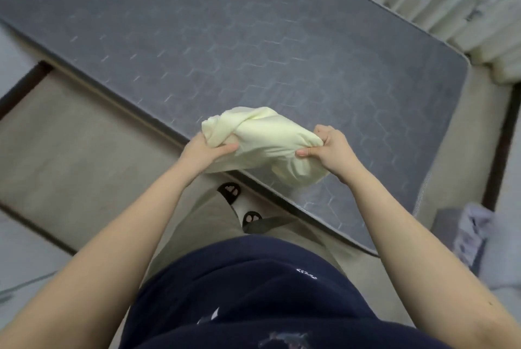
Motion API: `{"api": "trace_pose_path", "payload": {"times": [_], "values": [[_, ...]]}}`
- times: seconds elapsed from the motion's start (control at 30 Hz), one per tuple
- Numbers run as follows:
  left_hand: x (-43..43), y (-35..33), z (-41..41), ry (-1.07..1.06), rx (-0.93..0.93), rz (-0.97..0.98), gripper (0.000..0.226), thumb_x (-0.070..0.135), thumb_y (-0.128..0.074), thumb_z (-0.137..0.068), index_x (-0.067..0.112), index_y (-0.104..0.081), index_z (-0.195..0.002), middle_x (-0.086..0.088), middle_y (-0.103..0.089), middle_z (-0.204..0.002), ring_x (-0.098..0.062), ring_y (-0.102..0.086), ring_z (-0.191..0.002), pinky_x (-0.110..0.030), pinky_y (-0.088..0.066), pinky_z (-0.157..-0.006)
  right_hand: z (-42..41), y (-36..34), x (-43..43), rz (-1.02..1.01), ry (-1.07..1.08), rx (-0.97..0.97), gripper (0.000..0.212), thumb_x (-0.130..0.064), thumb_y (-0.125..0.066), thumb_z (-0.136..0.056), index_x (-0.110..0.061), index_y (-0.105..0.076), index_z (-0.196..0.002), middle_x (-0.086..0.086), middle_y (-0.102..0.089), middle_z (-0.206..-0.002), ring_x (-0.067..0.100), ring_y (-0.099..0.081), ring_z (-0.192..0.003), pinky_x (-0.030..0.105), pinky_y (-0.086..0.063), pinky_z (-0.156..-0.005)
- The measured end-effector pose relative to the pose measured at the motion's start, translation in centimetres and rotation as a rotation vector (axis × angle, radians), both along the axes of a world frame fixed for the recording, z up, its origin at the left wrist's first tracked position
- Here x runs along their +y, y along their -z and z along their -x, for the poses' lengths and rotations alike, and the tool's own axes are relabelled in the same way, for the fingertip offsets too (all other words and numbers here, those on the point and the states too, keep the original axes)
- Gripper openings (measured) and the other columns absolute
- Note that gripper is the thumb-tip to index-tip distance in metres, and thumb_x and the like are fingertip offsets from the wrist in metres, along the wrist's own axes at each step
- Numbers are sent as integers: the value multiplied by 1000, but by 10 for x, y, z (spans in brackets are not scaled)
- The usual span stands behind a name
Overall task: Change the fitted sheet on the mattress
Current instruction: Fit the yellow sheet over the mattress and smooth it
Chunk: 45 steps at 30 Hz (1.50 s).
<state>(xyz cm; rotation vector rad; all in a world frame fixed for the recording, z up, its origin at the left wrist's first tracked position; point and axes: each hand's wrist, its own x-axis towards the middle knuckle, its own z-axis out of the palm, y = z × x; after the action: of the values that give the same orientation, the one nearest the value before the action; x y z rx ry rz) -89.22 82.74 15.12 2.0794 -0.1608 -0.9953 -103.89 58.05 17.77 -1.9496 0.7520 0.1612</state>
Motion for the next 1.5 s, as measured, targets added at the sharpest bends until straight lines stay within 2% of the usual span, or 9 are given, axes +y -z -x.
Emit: {"api": "trace_pose_path", "payload": {"times": [0.23, 0.37, 0.57, 0.63, 0.73, 0.9, 1.07, 1.3, 1.5], "values": [[-84, -18, -33, 208, 265, 78, 44, 44, -68, -83, 16, -66, -117, 4, -75, -96, -13, -72, -85, -26, -55, -70, 19, 10, -24, 285, 476, 0, 6, -20, -72, -83, -22, -77, -82, -6, -37, -70, 19, -39, -85, 31, -29, -72], [-132, -33, -34, 293, 429, 185, 45, 48, -65, -82, 18, -66, -116, 2, -75, -100, -15, -72, -91, -30, -52, -76, 28, 5, -22, 315, 554, 92, 22, -30, -56, -92, -14, -70, -87, -3, -56, -85, 15, -44, -95, 30, -34, -82], [-184, -36, 2, 199, 617, 243, 30, 30, -58, -94, 4, -61, -108, -15, -67, -96, -26, -67, -85, -41, -55, -83, 23, -21, 43, -320, 527, -125, 67, -32, -74, -79, -34, -46, -140, -17, -58, -113, -3, -59, -98, 25, -55, -82], [-189, -36, 10, 213, 665, 240, 30, 31, -53, -97, 3, -61, -104, -15, -66, -95, -24, -68, -83, -39, -55, -83, 13, -19, 60, -225, 419, -131, 74, -29, -74, -72, -51, -37, -132, -26, -56, -109, -7, -59, -98, 11, -50, -76], [-192, -36, 13, 329, 675, 213, 41, 44, -52, -95, 7, -63, -108, -8, -71, -94, -18, -72, -81, -33, -59, -72, 3, -15, 61, -15, 500, 46, 34, -20, -59, -81, -26, -55, -115, -10, -64, -94, 14, -61, -88, 21, -48, -66], [-189, -28, 0, 708, 482, 197, 60, 54, -72, -75, 9, -55, -110, -10, -66, -99, -22, -66, -79, -37, -54, -73, 12, 1, 43, -223, 753, -8, 25, 5, -45, -84, 4, -68, -91, 29, -68, -95, 24, -57, -78, 40, -47, -71], [-187, -12, -5, 768, 428, 166, 34, 31, -80, -75, 21, -69, -106, 0, -74, -98, -19, -70, -94, -33, -55, -80, 23, 6, 33, -337, 760, -141, 23, -14, -51, -97, 0, -70, -101, 13, -73, -94, 19, -68, -83, 37, -55, -77], [-205, -13, -10, 557, 233, 206, 10, 13, -60, -90, 14, -70, -88, -7, -71, -85, -24, -67, -80, -46, -55, -82, 34, -2, -2, -371, 930, -203, 44, -44, -40, -102, -14, -69, -89, -2, -74, -79, 10, -70, -71, 30, -56, -63], [-201, -3, -65, -202, 453, 275, 31, -2, -42, -98, -2, -48, -129, -19, -58, -115, -31, -62, -98, -46, -52, -86, 70, -18, -50, -406, 1376, -399, 51, -53, -33, -100, -13, -62, -111, 4, -73, -100, 17, -73, -84, 37, -59, -63]]}}
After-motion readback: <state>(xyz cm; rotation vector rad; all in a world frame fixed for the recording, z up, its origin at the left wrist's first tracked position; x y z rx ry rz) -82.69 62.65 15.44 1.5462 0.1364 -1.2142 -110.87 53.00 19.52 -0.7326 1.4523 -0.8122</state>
